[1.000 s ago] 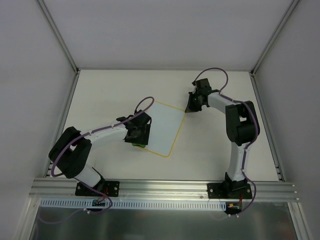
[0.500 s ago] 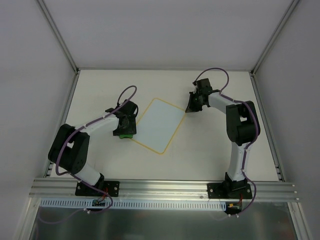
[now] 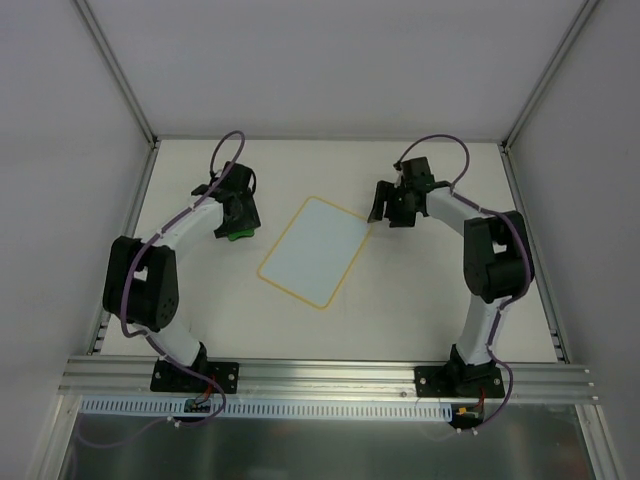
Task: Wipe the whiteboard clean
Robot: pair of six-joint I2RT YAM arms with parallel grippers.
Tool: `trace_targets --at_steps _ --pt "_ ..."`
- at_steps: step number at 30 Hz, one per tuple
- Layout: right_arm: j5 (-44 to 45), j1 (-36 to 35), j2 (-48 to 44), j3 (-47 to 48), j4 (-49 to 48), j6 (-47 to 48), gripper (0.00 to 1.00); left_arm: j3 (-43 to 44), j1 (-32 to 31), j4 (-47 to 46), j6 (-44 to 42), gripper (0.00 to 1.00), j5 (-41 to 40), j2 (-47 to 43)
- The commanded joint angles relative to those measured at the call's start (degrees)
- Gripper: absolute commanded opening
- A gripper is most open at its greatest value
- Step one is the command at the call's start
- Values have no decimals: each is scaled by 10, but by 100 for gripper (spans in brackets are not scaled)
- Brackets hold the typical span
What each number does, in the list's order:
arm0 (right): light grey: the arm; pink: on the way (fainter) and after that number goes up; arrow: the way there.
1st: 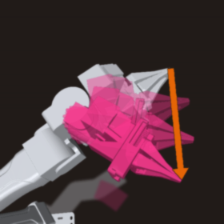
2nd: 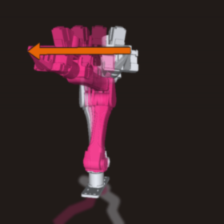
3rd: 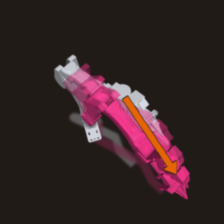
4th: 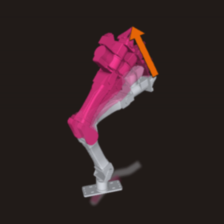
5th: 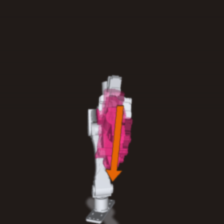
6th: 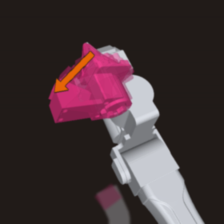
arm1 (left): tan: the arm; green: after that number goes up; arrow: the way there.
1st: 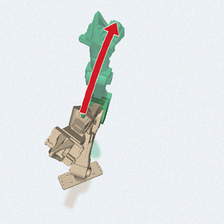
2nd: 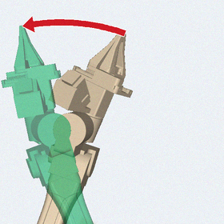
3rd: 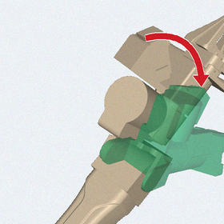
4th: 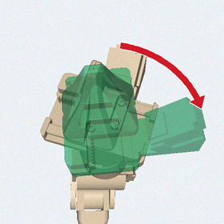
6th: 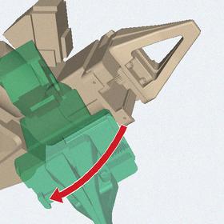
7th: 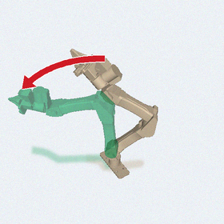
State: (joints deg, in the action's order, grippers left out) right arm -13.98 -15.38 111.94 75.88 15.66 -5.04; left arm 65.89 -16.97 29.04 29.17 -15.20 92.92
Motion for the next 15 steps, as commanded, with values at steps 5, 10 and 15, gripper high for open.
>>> trace_targets --at_steps 5,10,15 --pt "34 6 -148 -32 20 13 96 85 67 -3 1 16 46 106" --pt "74 7 -244 -65 33 24 99 132 108 -4 -7 19 61 161" --pt "97 9 -315 -104 37 25 99 165 135 -4 -21 26 79 198"
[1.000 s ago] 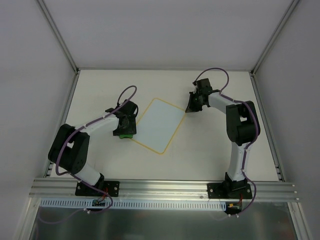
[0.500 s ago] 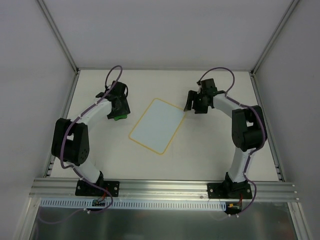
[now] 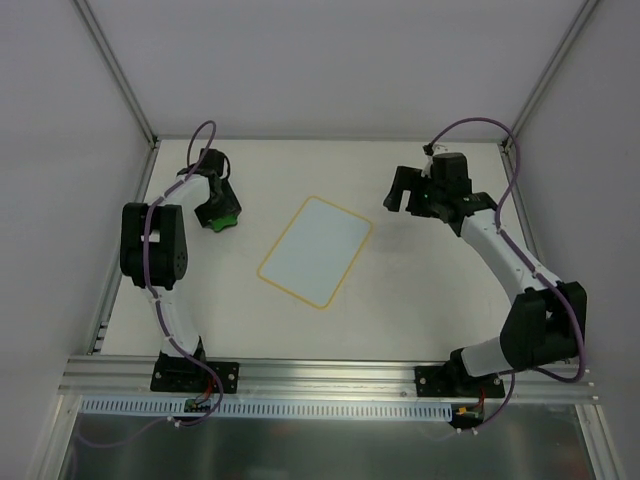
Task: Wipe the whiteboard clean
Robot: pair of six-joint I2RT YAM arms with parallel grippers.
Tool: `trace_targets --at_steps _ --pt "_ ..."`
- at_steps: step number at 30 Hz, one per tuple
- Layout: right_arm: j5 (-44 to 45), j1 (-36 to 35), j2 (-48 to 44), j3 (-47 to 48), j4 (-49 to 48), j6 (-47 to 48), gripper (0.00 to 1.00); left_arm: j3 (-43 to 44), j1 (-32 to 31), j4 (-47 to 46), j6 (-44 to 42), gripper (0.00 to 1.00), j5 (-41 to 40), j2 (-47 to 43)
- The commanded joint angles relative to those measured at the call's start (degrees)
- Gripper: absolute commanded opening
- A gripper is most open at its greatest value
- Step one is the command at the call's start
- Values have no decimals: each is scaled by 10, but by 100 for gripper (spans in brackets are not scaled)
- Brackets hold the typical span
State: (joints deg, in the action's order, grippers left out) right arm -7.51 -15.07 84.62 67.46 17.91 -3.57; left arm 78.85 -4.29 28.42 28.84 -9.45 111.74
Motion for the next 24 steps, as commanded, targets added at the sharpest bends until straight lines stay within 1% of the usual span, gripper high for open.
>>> trace_targets --at_steps 1,2,5,6,8,9,10,15,18,19,22,24 --pt "35 6 -50 -23 16 12 99 39 9 2 -23 29 23 15" --pt "37 6 -63 -26 17 13 99 40 9 3 -23 38 25 18" --pt "43 7 -77 -34 20 13 99 36 9 3 -22 55 28 20" --pt "44 7 -85 -36 20 14 99 33 10 3 -21 67 26 15" --pt "49 7 -91 -38 20 12 99 28 10 3 -19 81 21 6" --pt "54 7 -96 -39 20 11 99 20 10 3 -17 94 19 -6" --pt "55 6 -96 -37 20 10 99 17 10 3 -14 98 16 -14" --pt "65 7 -114 -27 26 20 99 4 10 5 -24 99 13 -71" --pt "105 7 -142 -9 43 31 99 -3 10 8 -32 99 15 -144" --pt "124 8 -152 -3 47 49 99 -5 10 7 -40 99 15 -189" --pt "159 10 -186 18 59 74 99 -4 10 8 -69 99 0 -268" --pt "180 10 -206 28 67 82 99 1 10 8 -80 99 6 -301"
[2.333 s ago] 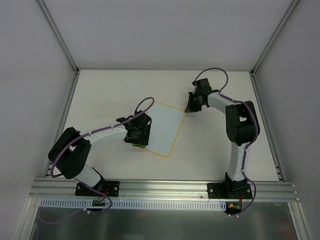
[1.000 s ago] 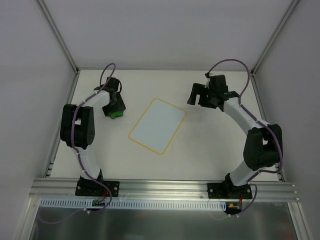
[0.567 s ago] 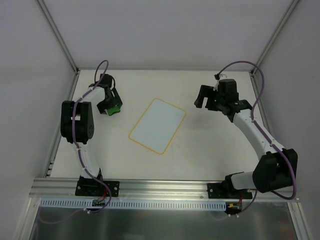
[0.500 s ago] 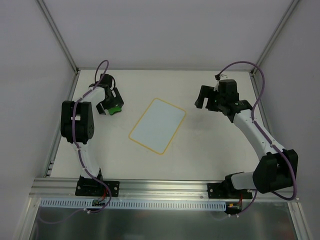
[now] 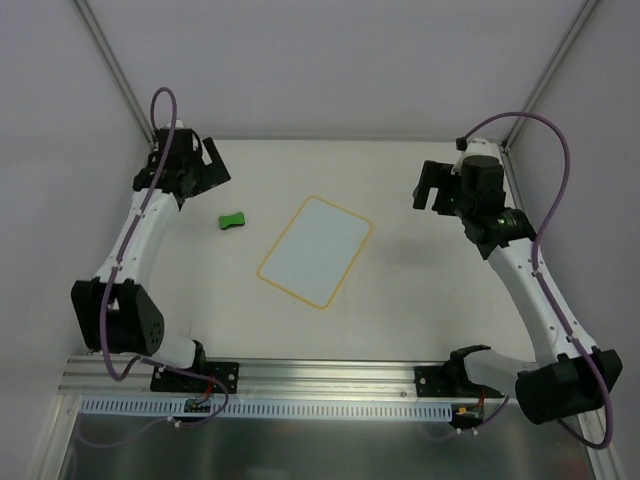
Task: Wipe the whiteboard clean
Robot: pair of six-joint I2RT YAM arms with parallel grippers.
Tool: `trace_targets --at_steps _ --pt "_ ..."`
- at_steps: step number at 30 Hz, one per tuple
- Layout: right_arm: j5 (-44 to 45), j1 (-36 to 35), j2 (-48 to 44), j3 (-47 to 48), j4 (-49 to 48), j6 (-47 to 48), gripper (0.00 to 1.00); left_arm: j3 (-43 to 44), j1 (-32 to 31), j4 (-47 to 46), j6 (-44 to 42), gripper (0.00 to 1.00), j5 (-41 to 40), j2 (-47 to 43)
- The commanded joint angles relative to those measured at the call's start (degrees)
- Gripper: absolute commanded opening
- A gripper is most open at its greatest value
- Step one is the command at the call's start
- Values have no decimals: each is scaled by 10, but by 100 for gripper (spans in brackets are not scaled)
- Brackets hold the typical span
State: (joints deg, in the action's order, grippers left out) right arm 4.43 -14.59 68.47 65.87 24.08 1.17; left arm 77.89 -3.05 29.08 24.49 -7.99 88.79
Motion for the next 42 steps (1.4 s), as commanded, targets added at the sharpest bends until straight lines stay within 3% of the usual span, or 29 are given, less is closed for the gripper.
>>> trace_targets --at_steps 1,13,25,42 --pt "67 5 -51 52 7 38 99 10 -3 2 -40 99 0 -81" --pt "163 6 -204 87 24 125 99 0 -3 1 -137 99 28 -330" --pt "144 6 -350 76 18 133 99 26 -4 -1 -147 99 -35 -526" --pt "145 3 -359 66 5 139 99 -5 -35 -19 -161 99 -109 -589"
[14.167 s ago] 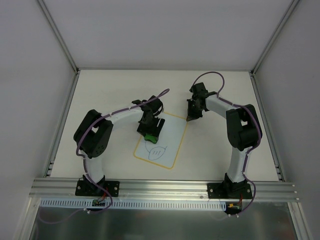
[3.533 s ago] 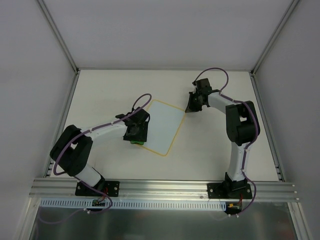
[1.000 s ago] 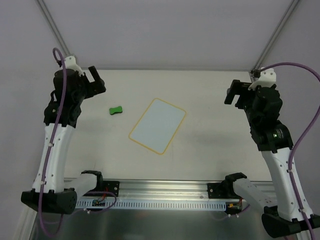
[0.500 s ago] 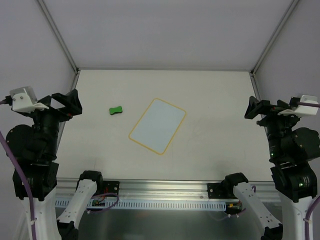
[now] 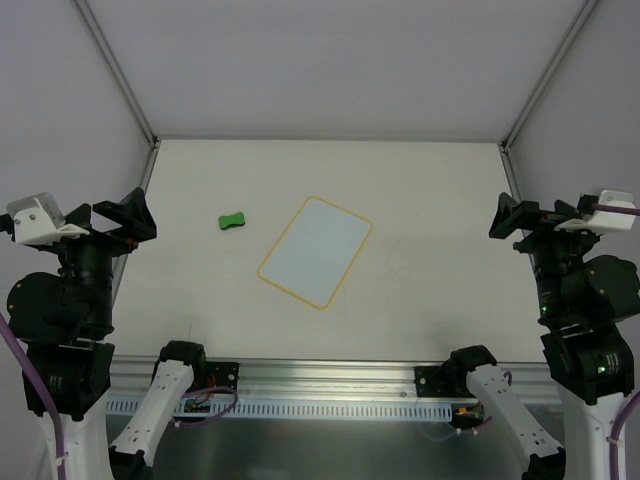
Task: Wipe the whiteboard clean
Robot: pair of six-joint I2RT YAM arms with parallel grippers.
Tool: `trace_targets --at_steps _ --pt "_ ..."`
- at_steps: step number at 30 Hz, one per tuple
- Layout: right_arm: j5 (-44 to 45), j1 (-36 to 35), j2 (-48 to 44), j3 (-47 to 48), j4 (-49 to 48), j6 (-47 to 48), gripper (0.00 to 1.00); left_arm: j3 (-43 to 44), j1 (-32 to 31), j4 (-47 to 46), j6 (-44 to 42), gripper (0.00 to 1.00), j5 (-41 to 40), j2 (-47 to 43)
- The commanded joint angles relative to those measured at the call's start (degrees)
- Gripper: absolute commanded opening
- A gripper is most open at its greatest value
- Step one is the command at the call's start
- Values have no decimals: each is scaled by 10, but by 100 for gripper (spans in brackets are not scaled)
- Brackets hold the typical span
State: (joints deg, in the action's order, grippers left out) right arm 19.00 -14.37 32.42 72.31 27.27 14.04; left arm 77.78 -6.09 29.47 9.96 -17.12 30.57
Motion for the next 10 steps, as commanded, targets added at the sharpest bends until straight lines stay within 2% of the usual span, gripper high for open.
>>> trace_targets --at_steps 1,10 --pt "-2 1 0 0 -28 9 99 -3 -5 -23 -14 99 -13 -8" --pt "6 1 -3 -3 -32 12 99 -3 -16 -33 -15 99 -2 12"
